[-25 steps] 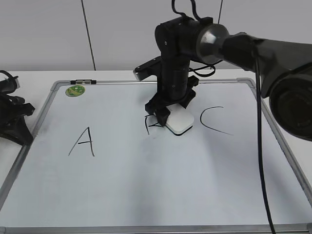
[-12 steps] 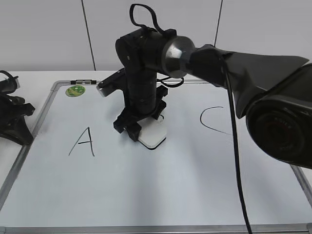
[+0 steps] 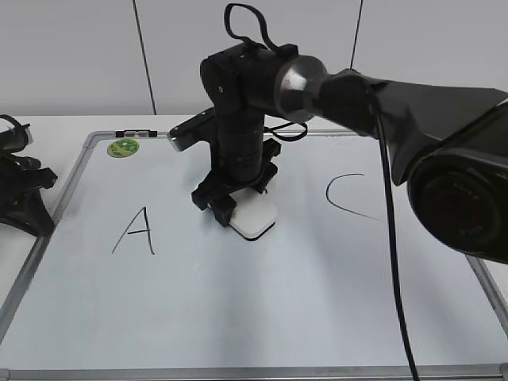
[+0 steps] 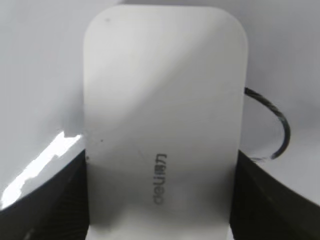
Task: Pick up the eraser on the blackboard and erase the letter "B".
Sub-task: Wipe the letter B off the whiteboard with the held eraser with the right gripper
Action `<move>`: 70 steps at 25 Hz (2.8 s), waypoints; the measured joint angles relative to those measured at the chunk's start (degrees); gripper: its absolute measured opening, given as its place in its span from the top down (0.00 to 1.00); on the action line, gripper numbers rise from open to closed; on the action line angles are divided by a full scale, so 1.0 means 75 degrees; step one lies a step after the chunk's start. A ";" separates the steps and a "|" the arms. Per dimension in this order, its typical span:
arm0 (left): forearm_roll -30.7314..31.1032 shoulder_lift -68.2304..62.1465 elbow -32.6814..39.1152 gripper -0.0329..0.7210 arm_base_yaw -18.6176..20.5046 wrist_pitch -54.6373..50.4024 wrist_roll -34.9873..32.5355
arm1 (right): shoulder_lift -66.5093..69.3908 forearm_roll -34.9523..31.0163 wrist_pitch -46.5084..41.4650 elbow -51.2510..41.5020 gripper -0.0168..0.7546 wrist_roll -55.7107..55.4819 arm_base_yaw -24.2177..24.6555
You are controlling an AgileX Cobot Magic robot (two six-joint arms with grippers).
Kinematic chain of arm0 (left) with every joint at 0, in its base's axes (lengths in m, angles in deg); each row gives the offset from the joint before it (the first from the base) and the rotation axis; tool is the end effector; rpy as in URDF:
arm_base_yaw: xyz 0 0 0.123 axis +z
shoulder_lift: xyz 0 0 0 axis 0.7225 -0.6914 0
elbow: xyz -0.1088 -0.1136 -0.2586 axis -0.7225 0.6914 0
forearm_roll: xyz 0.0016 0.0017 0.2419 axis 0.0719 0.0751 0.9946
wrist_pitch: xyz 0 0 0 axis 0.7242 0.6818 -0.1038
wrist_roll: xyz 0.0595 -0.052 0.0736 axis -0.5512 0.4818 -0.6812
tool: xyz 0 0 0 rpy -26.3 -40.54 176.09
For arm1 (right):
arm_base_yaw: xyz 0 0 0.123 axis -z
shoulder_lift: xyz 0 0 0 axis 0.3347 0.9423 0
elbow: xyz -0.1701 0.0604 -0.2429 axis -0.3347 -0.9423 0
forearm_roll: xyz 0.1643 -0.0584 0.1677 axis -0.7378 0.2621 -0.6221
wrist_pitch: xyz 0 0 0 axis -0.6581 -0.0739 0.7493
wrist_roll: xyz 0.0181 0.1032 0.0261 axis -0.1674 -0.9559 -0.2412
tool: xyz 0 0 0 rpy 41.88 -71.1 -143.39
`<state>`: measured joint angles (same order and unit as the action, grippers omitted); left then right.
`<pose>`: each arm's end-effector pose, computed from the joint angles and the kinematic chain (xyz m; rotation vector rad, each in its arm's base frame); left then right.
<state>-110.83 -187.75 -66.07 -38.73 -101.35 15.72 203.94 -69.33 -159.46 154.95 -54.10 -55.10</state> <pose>0.3975 0.0169 0.1270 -0.0552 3.0526 -0.5095 0.4278 0.2972 0.1437 -1.1601 2.7436 -0.0423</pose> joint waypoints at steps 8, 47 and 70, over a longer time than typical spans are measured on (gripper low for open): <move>0.0000 0.0000 0.0000 0.91 0.0000 0.0000 0.0000 | 0.0000 0.0432 0.0025 0.0015 0.30 -0.0075 0.0628; 0.0000 0.0000 0.0000 0.91 0.0000 0.0000 0.0000 | 0.0000 0.0074 0.0116 0.0025 0.30 0.0336 0.0597; 0.0000 0.0000 0.0000 0.91 0.0000 0.0000 0.0000 | 0.0000 -0.0246 0.0116 0.0025 0.29 0.0372 0.0370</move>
<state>-110.83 -187.75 -66.07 -38.73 -101.35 15.72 203.94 -71.17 -158.59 155.13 -51.31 -52.32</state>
